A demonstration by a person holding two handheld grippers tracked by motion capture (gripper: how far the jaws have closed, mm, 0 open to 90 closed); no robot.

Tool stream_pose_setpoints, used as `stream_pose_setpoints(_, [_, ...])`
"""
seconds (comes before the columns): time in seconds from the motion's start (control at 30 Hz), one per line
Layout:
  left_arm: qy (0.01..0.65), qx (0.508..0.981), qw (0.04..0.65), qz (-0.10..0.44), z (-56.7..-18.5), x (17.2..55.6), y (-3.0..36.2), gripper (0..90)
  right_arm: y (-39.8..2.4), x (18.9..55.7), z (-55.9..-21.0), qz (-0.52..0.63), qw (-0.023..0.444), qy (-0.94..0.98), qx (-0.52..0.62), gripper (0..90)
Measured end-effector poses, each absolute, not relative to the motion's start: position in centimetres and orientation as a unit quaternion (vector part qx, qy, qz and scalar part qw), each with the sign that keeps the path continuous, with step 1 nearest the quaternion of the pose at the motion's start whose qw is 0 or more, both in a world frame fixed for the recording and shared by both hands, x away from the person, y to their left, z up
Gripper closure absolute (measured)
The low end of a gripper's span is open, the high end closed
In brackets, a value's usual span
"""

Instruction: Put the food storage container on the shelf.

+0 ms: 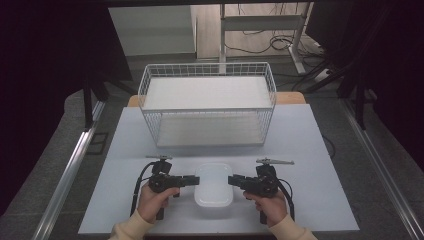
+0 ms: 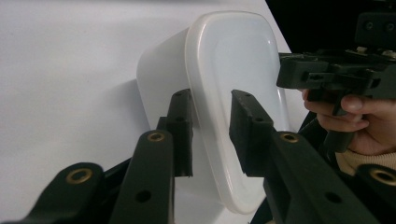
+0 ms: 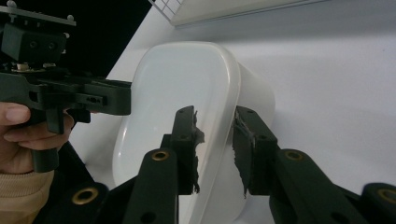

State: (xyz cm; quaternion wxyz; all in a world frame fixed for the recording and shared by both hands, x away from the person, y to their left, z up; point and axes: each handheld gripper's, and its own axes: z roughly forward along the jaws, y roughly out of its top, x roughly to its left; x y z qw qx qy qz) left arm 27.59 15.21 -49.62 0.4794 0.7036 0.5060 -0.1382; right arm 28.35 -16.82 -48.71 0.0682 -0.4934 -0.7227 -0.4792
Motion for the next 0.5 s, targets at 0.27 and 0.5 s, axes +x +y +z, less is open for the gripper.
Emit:
stream_pose_setpoints(0.27, [0.494,0.707,0.49,-0.126,-48.9,27.0,15.4,77.3,-17.0,28.1,-48.2,-0.487,0.065,-0.721,-0.488,74.9])
stream_pose_setpoints(0.5, [0.484,0.717,0.49,-0.104,-48.2,26.6,15.4,79.9,-17.2,27.8,-47.8,-0.494,0.059,-0.721,-0.482,78.6])
